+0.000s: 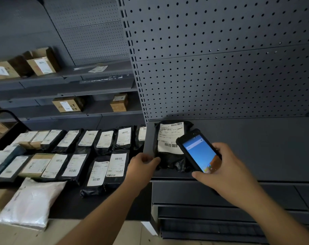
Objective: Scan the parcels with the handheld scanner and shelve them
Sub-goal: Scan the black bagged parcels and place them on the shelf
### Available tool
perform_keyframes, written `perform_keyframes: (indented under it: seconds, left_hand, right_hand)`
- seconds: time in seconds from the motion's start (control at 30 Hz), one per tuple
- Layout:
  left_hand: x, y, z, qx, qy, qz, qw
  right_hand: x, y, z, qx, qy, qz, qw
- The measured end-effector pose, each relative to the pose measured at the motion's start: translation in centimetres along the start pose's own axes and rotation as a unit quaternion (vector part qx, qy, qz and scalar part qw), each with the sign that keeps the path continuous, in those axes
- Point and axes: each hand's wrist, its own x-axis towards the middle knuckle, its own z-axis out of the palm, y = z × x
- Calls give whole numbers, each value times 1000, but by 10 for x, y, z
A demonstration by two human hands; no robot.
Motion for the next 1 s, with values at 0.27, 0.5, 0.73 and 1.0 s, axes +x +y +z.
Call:
perform_keyframes:
  seconds: [0.27,0.5,0.73,1.0]
  left_hand:
    - [15,-48,-53,7,64,-31,997]
    - [53,-102,-95,5,74,-82,994]
    - [112,-155,-136,-5,26,-114,993]
    - [184,-212,-183,57,-45,-129,989]
  right_hand:
    - [3,-34,40,-25,-40,-19,999]
    - [8,-74,94,-43,-59,-33,997]
    - [23,-125,165,-57,-56,-4,997]
    - [47,-176,253,-49,-10,87,995]
